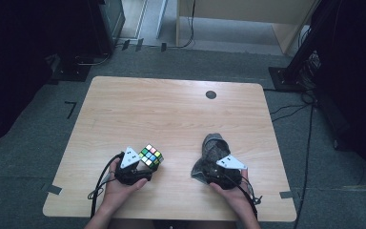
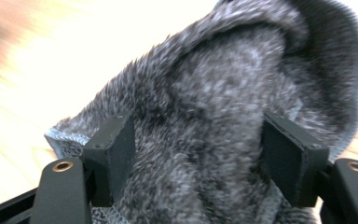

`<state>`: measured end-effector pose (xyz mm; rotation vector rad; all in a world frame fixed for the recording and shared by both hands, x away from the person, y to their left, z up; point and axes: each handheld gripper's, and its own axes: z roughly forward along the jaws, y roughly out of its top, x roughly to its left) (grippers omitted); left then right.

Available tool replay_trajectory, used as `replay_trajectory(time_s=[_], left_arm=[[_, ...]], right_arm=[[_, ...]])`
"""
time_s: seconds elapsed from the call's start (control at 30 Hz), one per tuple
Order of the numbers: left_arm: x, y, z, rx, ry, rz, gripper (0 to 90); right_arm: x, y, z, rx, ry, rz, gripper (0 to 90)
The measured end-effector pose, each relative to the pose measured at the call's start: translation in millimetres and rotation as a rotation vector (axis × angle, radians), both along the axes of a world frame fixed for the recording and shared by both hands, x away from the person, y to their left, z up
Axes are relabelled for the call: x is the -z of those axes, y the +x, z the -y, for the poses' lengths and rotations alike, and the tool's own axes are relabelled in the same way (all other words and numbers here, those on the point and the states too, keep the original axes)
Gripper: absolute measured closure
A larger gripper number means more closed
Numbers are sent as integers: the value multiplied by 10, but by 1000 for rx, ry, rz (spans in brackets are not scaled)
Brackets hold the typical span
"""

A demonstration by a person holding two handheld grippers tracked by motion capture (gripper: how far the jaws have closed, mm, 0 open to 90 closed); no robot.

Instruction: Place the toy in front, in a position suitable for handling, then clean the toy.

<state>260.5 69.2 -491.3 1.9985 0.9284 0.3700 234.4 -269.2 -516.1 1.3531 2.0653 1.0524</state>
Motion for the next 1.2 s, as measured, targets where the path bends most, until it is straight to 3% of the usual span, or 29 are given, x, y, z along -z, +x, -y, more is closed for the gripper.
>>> replay_trajectory(time_s=[0.1,0.23,0.27,0.43,0.57,0.6,0.7,0.8,0.87,0.93,0.97,1.0,1.03,1.2], left_arm=[[12,-2,-16,4,16,32,341],[15,12,-32,2,27,36,341],[7,21,-55,-24,32,42,340],[0,38,-131,-60,44,58,340],[-18,49,-190,-83,-4,35,340],[-25,51,-197,-70,-36,10,340],[-35,44,-186,-58,-47,-13,340],[-49,36,-161,-32,-70,-27,340],[-51,28,-128,-21,-63,-28,339],[-46,30,-120,-16,-65,-35,340],[-43,31,-116,-13,-65,-37,340],[-40,32,-112,-9,-68,-39,340],[-37,34,-110,-8,-70,-41,339],[-42,46,-117,-15,-93,-41,339]], right_arm=[[-54,-20,37,15,16,14,310],[-129,-34,38,30,12,52,311],[-165,-42,26,33,6,73,310],[-181,-49,0,43,4,81,310],[-161,-51,-46,29,-23,80,300],[-156,-51,-57,30,-31,81,297],[-154,-44,-57,41,-33,82,292],[-132,-20,-50,60,-29,65,242],[-58,30,-42,70,-23,3,244],[-40,37,-45,65,-21,-10,259],[17,57,-67,53,-44,-41,283],[17,57,-67,53,-44,-41,283],[45,62,-95,54,-80,-40,318],[59,64,-80,18,-65,-21,444]])
